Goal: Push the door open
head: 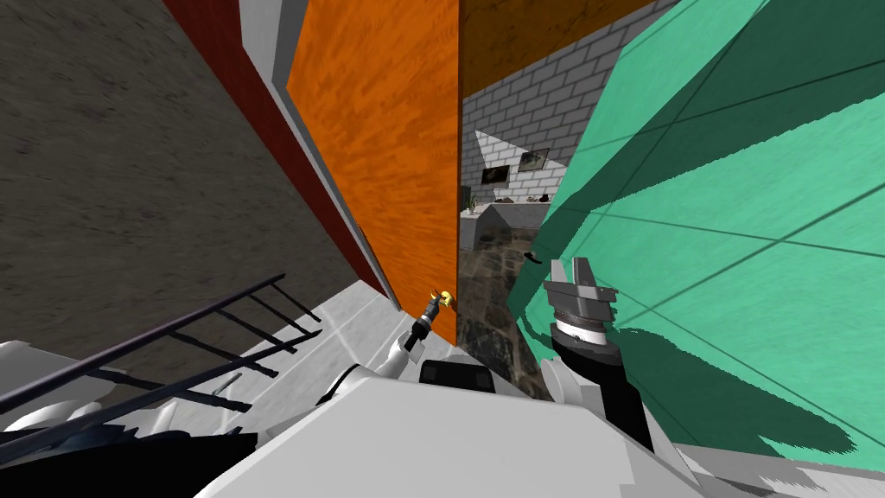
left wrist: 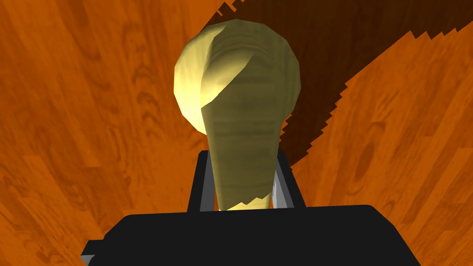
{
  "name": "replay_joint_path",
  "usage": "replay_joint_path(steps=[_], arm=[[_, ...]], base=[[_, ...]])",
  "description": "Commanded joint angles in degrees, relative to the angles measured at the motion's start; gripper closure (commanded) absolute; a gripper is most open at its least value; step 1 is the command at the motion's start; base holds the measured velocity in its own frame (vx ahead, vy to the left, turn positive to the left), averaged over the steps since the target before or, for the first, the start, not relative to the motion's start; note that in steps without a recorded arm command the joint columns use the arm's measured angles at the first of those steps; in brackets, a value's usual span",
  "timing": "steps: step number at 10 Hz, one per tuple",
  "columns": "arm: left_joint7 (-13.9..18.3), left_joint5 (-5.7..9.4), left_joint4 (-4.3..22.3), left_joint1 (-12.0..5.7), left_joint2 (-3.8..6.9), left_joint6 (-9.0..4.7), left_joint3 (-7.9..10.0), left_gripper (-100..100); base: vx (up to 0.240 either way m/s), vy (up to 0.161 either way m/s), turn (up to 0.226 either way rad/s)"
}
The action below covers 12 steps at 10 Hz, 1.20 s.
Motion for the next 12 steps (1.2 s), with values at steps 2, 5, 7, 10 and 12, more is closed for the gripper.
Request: replay_joint_path(steps=[2, 5, 7, 10, 12], arm=[[0.01, -0.04, 0.15, 0.31, 0.01, -0.08, -0.06, 100], [-0.58, 0.67, -0.08, 0.08, 0.52, 0.19, 0.78, 100], [-1.25, 1.46, -0.16, 0.18, 1.01, 0.39, 1.71, 100], [-2.1, 2.46, -0.27, 0.31, 1.49, 0.65, 2.87, 100], [-2.1, 2.46, -0.27, 0.31, 1.49, 0.65, 2.87, 100]], base=[[0.0, 0.0, 0.0], [0.085, -0.048, 0.017], [0.139, -0.102, 0.026], [0.153, -0.091, 0.023], [0.079, -0.061, 0.017]])
